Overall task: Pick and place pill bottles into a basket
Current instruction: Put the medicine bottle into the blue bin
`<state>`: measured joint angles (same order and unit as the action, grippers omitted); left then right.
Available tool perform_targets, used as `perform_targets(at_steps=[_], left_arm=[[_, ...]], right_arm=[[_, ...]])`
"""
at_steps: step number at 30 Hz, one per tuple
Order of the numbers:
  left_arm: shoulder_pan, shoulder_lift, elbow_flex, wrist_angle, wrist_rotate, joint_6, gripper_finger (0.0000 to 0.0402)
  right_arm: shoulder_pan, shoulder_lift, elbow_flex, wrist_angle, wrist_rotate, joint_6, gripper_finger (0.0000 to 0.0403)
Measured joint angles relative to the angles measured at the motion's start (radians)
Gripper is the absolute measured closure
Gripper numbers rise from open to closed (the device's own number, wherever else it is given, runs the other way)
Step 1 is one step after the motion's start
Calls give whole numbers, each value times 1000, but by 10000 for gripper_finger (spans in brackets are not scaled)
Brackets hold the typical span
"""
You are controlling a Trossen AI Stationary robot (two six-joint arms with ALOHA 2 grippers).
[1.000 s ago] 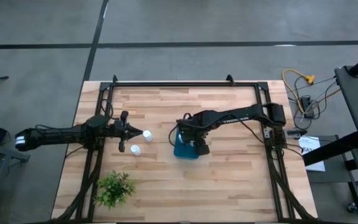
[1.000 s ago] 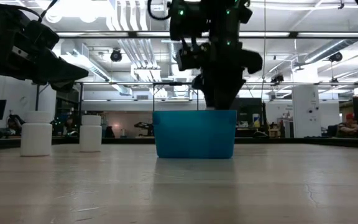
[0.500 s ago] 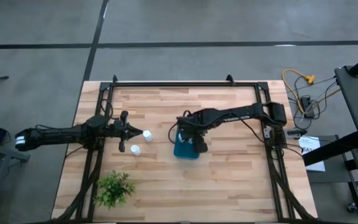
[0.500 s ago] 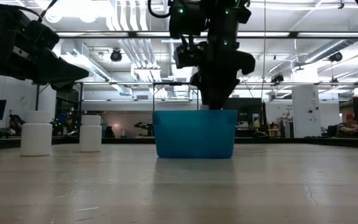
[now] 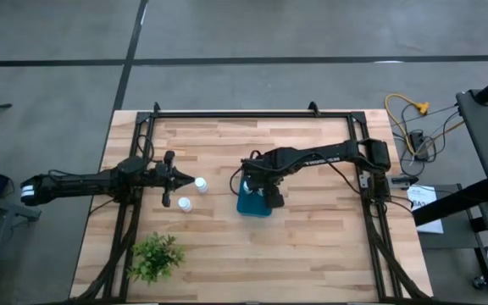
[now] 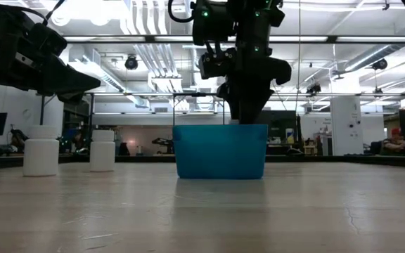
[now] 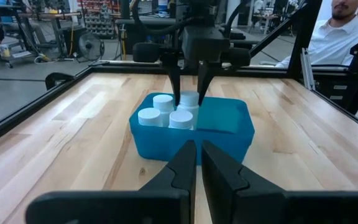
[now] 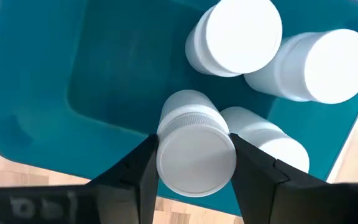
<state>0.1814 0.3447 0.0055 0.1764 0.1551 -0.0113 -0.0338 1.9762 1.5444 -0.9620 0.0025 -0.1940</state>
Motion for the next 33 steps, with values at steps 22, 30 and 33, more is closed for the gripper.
perform_targets(at_steps=[22,30,33], left_arm=[[0,0,0,0,0,0,394],[0,0,0,0,0,0,394],[0,0,0,0,0,0,394]], right_arm=[[0,2,-4,-3,0,-3,216],[1,-7,46,-67,4,-14,214],[0,-8,87,-93,5,-11,215]])
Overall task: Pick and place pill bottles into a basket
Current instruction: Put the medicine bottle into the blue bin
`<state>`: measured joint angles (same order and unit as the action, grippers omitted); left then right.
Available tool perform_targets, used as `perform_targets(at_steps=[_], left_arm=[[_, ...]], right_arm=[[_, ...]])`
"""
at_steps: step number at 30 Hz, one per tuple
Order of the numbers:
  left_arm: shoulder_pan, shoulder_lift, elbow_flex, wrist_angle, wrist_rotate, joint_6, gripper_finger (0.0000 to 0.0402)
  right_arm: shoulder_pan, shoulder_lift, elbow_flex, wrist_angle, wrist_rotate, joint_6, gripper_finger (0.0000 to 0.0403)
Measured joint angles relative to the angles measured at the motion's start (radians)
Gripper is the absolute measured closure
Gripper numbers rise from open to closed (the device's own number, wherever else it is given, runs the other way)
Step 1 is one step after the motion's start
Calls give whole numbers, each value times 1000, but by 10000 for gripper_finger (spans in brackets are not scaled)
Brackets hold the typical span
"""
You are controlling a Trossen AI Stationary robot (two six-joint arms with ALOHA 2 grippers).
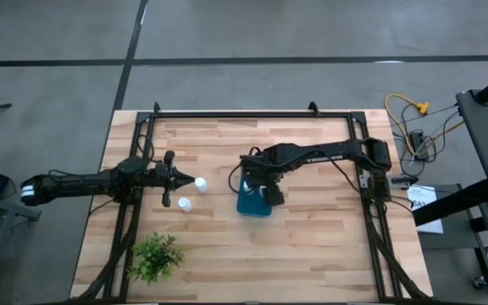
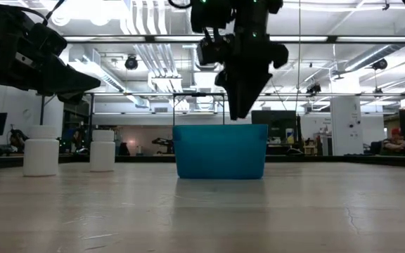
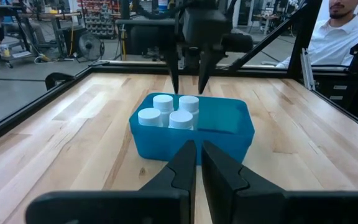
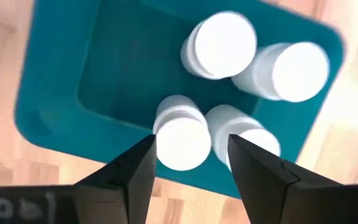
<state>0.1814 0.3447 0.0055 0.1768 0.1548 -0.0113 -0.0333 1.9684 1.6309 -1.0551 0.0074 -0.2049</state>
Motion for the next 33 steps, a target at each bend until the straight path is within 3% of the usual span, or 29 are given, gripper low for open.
perform_targets(at_steps=[9,14,17,23,33], left_arm=[[0,0,0,0,0,0,394],[0,0,0,0,0,-2,394],[0,0,0,0,0,-3,394],[0,0,0,1,-4,-3,394],[0,0,0,3,-7,-5,394]], right_arm=[[0,-18,106,-6,-9,28,239],[1,-116,47,127,-90,55,281],[3,-203,-45,262,-144,66,309],[2,-392,-270,508,-150,82,351],[3,-710,-747,1013,-180,125,364]])
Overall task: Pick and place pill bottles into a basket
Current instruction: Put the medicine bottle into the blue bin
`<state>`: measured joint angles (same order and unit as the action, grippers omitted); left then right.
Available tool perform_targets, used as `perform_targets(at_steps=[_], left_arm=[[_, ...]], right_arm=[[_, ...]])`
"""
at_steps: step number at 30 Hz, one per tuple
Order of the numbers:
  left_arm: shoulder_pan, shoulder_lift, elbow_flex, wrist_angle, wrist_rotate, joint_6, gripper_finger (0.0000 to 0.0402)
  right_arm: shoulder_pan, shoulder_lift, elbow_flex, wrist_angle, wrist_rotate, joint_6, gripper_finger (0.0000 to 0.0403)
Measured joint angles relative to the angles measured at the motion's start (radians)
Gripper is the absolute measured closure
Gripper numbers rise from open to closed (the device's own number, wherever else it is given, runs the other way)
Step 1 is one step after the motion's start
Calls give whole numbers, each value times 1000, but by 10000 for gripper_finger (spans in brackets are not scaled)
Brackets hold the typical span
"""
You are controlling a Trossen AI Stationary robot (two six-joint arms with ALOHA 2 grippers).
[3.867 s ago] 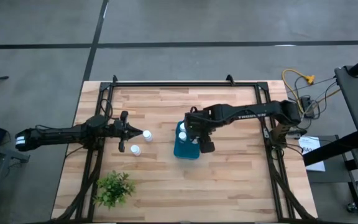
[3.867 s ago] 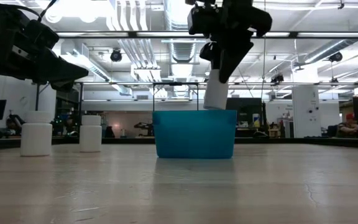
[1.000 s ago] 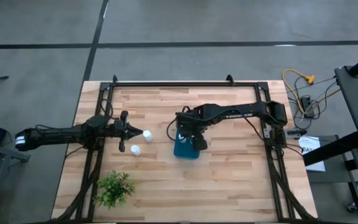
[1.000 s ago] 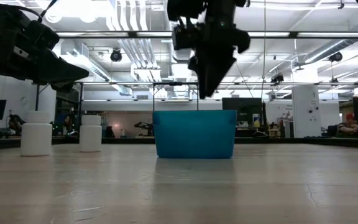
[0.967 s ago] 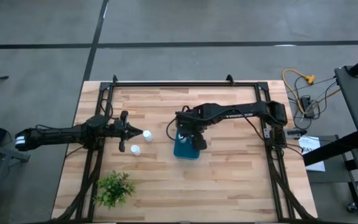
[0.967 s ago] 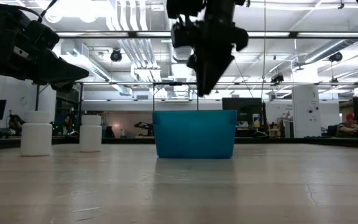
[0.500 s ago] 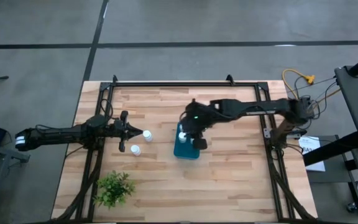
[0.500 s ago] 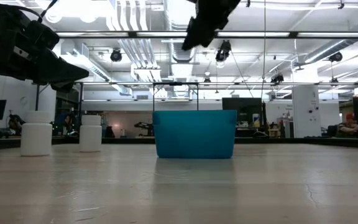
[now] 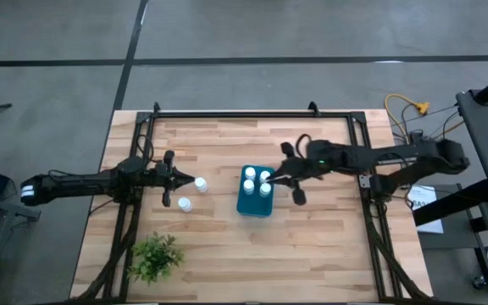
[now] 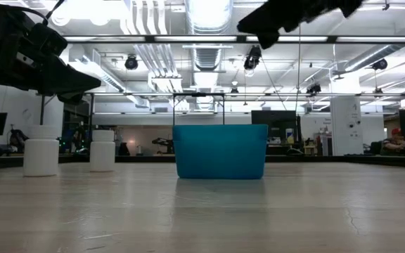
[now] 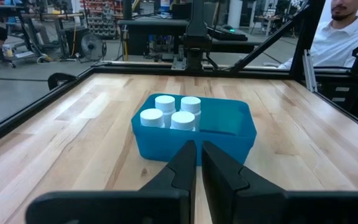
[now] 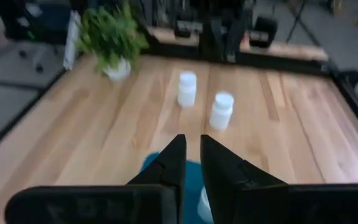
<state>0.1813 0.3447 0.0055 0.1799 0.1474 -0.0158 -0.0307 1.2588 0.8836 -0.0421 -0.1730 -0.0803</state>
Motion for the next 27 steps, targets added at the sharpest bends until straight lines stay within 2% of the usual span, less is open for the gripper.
perform_targets(at_steps=[7,18,27], left_arm=[[0,0,0,0,0,0,394],[0,0,0,56,0,1,394],[0,3,0,85,-1,1,394]], right_arm=[[0,-178,-245,281,-20,71,364],[0,-413,-450,476,-21,50,365],[0,-603,-596,507,-17,25,364]])
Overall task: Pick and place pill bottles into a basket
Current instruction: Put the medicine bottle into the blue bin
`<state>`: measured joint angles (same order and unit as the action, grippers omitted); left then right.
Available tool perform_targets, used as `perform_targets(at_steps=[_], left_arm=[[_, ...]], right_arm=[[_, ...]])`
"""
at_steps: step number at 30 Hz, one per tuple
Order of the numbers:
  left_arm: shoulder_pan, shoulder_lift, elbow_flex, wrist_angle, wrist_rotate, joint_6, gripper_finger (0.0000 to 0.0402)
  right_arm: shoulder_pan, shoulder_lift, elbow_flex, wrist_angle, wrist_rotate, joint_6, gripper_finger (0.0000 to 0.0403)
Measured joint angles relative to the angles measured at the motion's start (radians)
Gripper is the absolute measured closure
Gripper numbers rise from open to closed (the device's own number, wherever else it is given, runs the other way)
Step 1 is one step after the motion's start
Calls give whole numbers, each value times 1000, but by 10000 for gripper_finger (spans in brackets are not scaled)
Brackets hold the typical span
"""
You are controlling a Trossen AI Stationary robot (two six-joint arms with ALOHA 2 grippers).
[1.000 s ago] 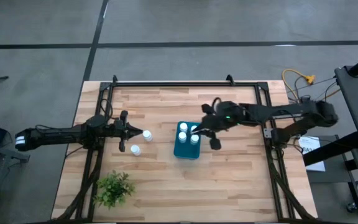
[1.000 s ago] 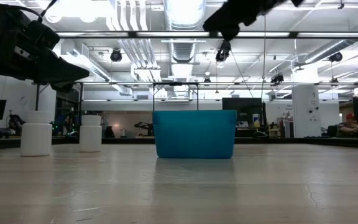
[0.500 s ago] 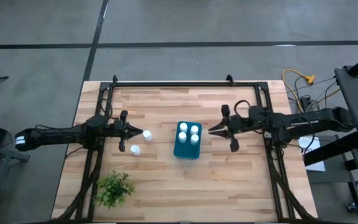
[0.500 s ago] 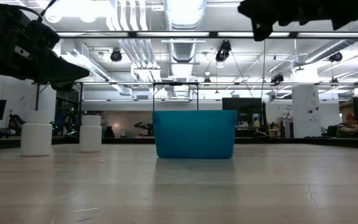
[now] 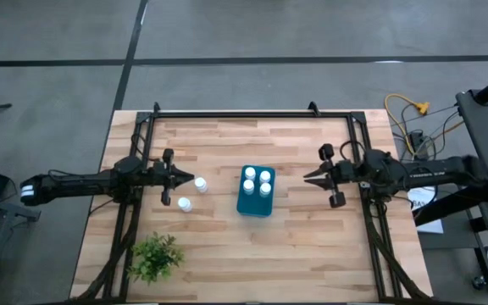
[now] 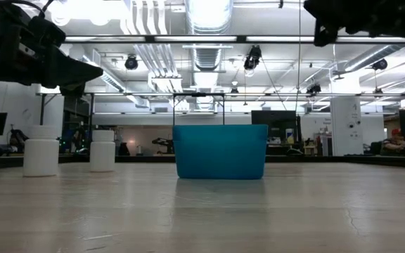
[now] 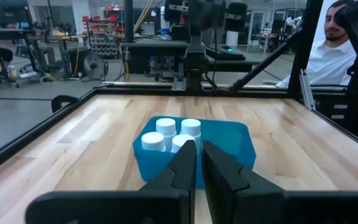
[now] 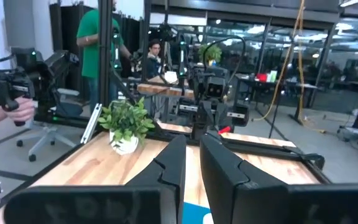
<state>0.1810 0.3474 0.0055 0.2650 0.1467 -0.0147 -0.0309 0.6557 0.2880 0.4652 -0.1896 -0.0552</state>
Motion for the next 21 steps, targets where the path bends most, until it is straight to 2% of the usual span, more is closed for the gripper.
perform_targets(at_steps=[7,10,15,21], left_arm=[[0,5,0,15,-2,0,394],[0,5,0,17,-2,-3,394],[0,6,0,21,-2,-5,394],[0,6,0,23,-2,-6,394]], right_arm=[[0,-130,-125,100,11,-1,365],[0,-177,-162,104,55,3,364],[0,-235,-215,105,75,-1,365],[0,-267,-280,198,86,2,364]])
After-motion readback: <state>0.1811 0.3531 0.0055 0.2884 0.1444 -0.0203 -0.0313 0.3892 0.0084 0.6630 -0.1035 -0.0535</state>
